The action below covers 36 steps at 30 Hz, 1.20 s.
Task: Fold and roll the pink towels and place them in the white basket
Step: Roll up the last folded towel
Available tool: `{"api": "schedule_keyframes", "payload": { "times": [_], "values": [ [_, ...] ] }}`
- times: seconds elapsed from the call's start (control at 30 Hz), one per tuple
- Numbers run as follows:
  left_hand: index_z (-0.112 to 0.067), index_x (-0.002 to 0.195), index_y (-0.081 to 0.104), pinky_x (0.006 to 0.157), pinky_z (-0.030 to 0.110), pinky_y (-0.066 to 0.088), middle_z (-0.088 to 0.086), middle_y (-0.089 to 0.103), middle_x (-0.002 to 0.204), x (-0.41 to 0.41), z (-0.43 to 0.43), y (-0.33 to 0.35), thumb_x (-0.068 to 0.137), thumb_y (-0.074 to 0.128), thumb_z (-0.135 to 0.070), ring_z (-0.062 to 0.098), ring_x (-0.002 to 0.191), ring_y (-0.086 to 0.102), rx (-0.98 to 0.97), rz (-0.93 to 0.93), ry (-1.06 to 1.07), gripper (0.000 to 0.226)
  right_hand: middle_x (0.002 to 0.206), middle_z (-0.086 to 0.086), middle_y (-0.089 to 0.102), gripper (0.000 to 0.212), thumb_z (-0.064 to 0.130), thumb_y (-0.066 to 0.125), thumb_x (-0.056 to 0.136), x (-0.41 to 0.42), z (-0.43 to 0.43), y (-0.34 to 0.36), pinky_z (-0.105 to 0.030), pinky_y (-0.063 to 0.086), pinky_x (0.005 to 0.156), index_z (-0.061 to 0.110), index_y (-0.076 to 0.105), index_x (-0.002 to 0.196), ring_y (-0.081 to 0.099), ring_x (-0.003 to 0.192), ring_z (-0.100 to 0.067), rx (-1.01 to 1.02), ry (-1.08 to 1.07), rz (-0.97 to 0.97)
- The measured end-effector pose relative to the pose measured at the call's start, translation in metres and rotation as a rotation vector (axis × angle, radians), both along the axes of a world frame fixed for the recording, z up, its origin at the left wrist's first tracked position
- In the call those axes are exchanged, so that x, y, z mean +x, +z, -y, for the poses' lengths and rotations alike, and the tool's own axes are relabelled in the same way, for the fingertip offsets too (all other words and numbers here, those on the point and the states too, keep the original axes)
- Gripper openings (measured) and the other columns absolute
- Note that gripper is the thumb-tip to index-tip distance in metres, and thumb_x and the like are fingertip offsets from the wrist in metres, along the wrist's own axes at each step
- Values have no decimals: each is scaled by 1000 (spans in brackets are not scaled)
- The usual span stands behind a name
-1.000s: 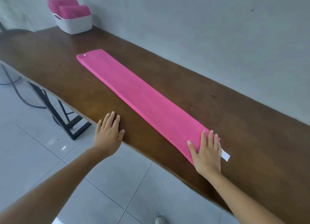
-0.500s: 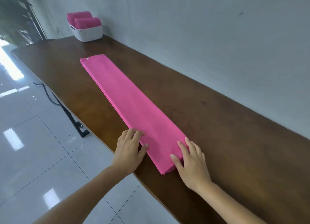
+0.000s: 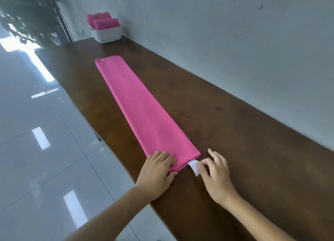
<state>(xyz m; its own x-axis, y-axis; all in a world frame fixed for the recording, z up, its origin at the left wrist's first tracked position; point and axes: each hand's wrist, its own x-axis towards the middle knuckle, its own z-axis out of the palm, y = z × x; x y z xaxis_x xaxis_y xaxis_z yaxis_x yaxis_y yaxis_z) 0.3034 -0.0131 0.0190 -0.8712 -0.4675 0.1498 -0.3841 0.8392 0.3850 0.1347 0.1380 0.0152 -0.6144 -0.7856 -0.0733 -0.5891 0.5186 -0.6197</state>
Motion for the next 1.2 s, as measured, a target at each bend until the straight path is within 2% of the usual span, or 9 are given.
{"api": "schedule_keyframes", "payload": {
  "times": [0.2,0.33,0.43,0.5,0.67,0.83,0.97,1.1,1.2],
  "values": [
    [-31,120,62,99,20,41,-17,59,119,-4,-2,1,97,59,-46,5,111,50,-2,-25,32,27,161,12,32,32,35,36,108,-12,21,14,-33,14,121,43,62,91,7,149,2,-130,23,266],
    [-27,121,64,100,27,48,-12,62,119,-5,-7,-1,100,54,-41,10,110,55,-71,-13,41,27,159,11,34,33,37,39,107,-22,28,8,-45,15,123,40,71,96,8,149,-3,-106,100,157],
    [-24,109,67,88,29,55,-9,67,107,-8,-11,-4,97,57,-36,11,96,61,-124,-16,64,19,159,14,33,19,38,51,103,-26,29,3,-49,15,123,39,70,102,7,150,-2,-93,160,81],
    [-24,105,68,83,28,56,-8,67,102,-10,-12,-6,96,60,-31,11,90,62,-139,-37,80,14,159,15,32,11,39,61,98,-31,28,-2,-48,17,122,40,67,107,4,149,2,-94,224,-2],
    [-24,105,67,86,25,51,-9,65,104,-7,-3,-7,98,54,-31,10,95,59,-100,-38,77,17,161,15,27,28,47,63,94,-39,25,-11,-37,16,118,40,61,121,0,151,-1,-74,370,-210],
    [-28,108,65,89,17,40,-16,60,106,9,4,-6,101,55,-32,4,98,50,45,-8,79,13,153,9,41,20,41,66,94,-37,27,-13,-35,26,115,35,64,113,16,151,-9,-139,442,-342],
    [-34,100,58,93,22,35,-19,56,98,27,13,-3,100,57,-31,4,96,46,165,34,82,3,144,1,52,20,34,70,91,-29,30,-13,-39,40,109,24,70,109,36,144,-18,-232,568,-585],
    [-38,98,55,97,27,35,-20,56,98,37,14,0,99,56,-35,4,98,47,184,48,109,3,132,3,56,24,35,52,101,-17,36,-18,-36,46,103,18,68,104,43,136,-17,-268,563,-603],
    [-37,98,55,98,28,33,-22,54,96,45,3,-3,98,50,-46,3,96,46,39,14,163,11,126,3,57,15,32,63,96,-10,41,-20,-36,50,98,18,67,100,45,130,-17,-244,489,-522]
  ]
}}
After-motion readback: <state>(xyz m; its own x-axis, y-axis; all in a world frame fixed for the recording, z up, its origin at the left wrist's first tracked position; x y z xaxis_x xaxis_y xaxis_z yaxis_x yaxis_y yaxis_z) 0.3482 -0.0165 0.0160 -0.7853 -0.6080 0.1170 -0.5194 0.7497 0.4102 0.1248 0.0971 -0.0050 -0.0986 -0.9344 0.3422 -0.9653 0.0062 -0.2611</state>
